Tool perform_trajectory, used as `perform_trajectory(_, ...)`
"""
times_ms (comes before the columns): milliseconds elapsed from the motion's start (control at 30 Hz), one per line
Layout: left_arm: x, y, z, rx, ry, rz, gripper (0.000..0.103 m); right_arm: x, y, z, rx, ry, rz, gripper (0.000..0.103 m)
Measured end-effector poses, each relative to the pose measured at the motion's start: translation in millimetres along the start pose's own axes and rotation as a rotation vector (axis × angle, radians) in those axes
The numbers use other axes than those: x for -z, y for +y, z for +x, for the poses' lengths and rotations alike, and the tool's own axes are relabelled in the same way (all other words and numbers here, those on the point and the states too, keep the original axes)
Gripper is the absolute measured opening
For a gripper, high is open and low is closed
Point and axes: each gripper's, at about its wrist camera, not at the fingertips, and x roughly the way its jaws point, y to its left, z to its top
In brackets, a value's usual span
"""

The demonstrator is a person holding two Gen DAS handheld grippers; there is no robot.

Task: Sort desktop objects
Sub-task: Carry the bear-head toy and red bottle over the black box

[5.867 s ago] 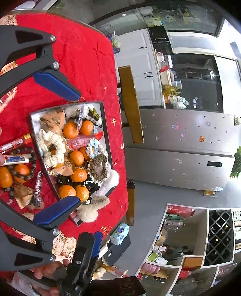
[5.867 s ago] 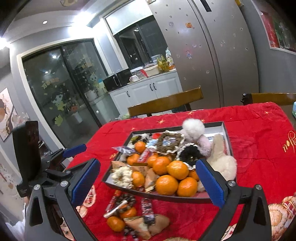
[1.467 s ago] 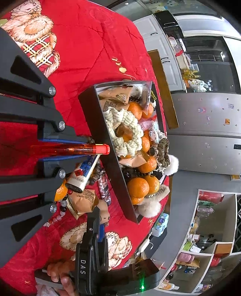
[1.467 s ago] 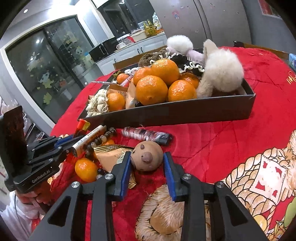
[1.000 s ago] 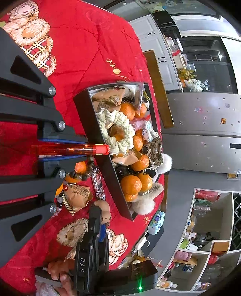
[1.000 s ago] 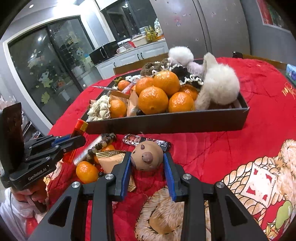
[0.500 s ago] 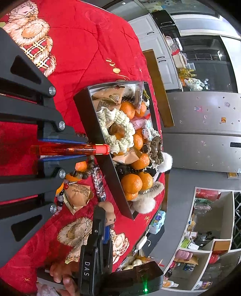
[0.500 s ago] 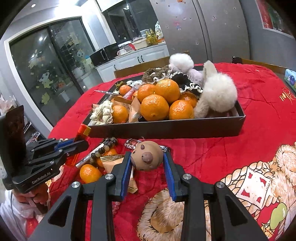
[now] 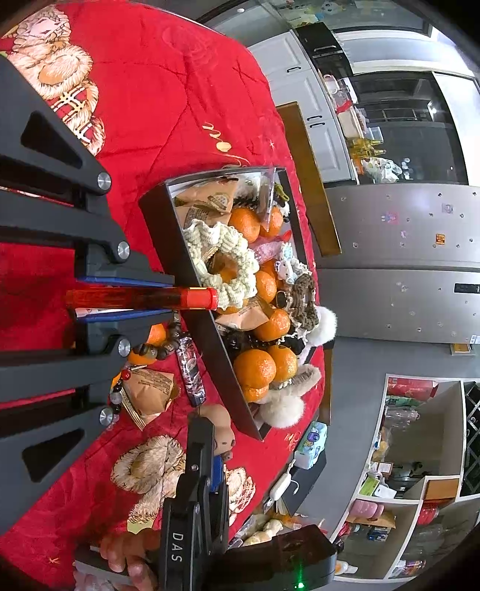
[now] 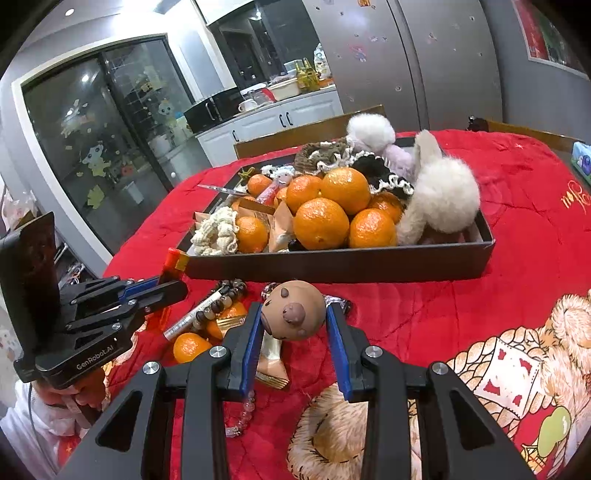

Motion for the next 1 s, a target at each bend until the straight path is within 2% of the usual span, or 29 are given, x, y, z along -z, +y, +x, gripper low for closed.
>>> perform_trajectory(667, -20, 11, -19, -0.010, -0.045, -0.020, 0.012, -28, 23, -11, -0.029, -0.034, -0.027, 0.033)
perform_trajectory(1000, -31, 19, -26, -0.010, -0.054, -0.066, 0.012, -52, 37, -6, -0.057, -0.040, -0.045, 0.033)
